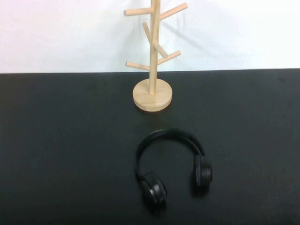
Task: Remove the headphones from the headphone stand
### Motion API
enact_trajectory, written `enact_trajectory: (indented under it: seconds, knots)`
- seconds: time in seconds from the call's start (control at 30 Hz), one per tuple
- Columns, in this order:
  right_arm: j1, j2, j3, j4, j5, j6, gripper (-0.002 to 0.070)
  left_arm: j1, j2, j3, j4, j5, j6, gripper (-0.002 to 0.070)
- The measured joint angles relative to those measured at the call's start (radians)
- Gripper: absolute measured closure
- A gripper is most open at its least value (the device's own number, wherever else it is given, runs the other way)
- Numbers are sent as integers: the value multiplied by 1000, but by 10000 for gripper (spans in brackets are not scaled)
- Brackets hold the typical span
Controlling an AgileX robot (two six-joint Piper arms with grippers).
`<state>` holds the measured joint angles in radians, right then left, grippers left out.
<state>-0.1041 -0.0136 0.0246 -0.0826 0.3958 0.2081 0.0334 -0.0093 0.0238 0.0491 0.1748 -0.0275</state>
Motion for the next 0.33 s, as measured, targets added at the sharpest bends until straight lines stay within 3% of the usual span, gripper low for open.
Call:
enact_trajectory:
  seconds: [0.17, 0.33]
  knots:
    - [0, 0, 0, 0, 0, 0, 684, -6, -2, 1, 10, 171, -20, 678]
    - [0, 0, 0, 0, 0, 0, 684, -14, -2, 1, 12, 180, -21, 678]
